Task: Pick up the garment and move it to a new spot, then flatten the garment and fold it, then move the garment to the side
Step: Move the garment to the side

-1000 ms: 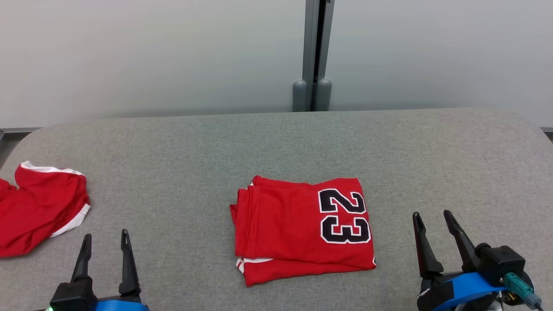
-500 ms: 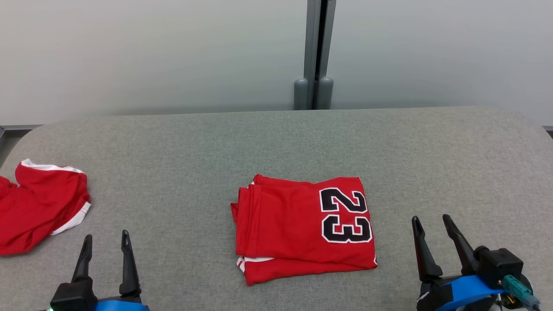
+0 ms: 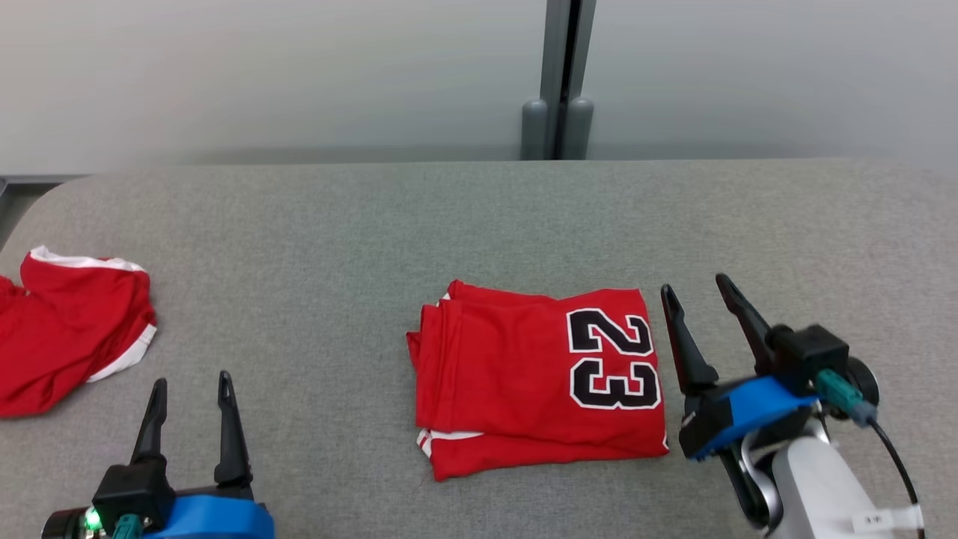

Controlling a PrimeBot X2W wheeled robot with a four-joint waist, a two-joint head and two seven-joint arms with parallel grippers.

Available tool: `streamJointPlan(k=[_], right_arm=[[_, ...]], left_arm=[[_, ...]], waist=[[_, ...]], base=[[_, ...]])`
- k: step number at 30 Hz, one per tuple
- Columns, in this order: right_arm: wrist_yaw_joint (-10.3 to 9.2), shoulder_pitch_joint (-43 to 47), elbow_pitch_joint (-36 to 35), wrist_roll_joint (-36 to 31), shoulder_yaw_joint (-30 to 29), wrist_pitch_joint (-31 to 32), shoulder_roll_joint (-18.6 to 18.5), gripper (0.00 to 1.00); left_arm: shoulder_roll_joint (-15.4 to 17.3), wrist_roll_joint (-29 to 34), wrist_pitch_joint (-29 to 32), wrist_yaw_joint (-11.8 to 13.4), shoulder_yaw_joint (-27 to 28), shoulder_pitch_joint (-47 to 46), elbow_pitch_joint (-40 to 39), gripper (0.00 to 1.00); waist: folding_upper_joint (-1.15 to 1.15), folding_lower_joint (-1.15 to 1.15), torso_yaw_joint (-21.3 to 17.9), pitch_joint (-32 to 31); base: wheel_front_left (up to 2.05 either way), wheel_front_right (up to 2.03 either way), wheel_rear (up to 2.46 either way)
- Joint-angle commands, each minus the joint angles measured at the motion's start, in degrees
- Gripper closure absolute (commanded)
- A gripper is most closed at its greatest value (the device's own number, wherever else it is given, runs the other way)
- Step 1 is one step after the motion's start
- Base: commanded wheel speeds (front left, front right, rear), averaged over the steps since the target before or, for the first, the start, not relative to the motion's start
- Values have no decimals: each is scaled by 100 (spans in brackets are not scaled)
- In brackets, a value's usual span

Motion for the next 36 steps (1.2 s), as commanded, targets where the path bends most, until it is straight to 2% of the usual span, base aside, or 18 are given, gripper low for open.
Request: streamJointPlan(k=[1,8,16,22,26,31,34,35,36], right_arm=[[2,-200,98,-28,16,-3,-8,0],[2,-918,1194,-63,-22,-4,-74,0],[2,-1210,2488,0,-51,31,-96,0],[2,-1268,3138,466,-26,39,-32,0],[6,-1183,3345,1066,436,141,13,0],[9,-1097,3121,2055,1258,145,20,0],[9,-1179,3167,2254,1522,108,26,0],[9,-1202,3221,2310,1590,122,28,16],[9,-1221,3264,2347,1650,137,31,87]], left_arm=[[9,7,-10,19,-44,-139,-15,0],[-21,-47,-12,50,-102,-337,-16,0],[-54,-129,-13,80,-135,-474,-35,0],[-73,-139,-13,125,-175,-497,-36,0],[-60,-149,-13,125,-163,-528,34,0],[-56,-153,-13,73,-166,-623,107,0],[-65,-163,-13,70,-170,-614,106,0],[-65,-169,-13,62,-167,-617,108,0],[-67,-175,-13,52,-166,-624,114,0]], waist=[[0,-1,85,98],[0,-1,266,355],[0,-1,408,600],[0,-1,402,683],[0,-1,379,706],[0,-1,363,732],[0,-1,344,749],[0,-1,341,754],[0,-1,339,759]], base=[[0,0,0],[0,0,0],[0,0,0],[0,0,0],[0,0,0],[0,0,0],[0,0,0],[0,0,0],[0,0,0]])
